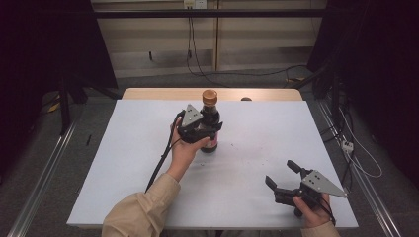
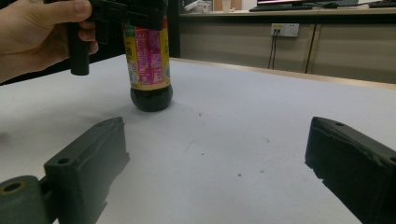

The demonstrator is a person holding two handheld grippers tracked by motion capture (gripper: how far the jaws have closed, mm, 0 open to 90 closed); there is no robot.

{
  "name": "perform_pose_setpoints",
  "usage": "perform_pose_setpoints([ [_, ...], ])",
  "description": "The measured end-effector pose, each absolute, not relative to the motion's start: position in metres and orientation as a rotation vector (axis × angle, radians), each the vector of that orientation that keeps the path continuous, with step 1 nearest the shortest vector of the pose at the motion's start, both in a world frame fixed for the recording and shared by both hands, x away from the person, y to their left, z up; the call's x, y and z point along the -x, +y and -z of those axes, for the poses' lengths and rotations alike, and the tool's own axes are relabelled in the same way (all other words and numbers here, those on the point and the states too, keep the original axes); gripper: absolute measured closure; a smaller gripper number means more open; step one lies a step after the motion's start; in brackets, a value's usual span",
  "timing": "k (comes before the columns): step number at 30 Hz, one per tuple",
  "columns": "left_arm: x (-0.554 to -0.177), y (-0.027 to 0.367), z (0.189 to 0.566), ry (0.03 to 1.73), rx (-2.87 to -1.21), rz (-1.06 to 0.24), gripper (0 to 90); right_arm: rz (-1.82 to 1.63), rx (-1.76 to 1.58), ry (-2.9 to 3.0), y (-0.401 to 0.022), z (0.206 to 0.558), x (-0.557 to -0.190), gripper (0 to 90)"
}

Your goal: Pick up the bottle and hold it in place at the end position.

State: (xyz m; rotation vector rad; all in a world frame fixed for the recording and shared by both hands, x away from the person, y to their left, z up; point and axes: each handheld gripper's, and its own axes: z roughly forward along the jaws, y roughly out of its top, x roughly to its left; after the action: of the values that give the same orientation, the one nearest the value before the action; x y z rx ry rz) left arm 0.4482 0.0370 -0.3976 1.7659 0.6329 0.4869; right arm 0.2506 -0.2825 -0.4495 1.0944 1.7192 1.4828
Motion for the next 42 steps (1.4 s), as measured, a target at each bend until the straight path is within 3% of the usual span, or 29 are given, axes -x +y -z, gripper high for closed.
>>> perform_pose_setpoints([
  [42,-0.453,0.042,0.404,0.547,-1.779,-0.405,28.2,-1.434,-1.146,1.770,-0.267,0.442,-0.266,7.5],
])
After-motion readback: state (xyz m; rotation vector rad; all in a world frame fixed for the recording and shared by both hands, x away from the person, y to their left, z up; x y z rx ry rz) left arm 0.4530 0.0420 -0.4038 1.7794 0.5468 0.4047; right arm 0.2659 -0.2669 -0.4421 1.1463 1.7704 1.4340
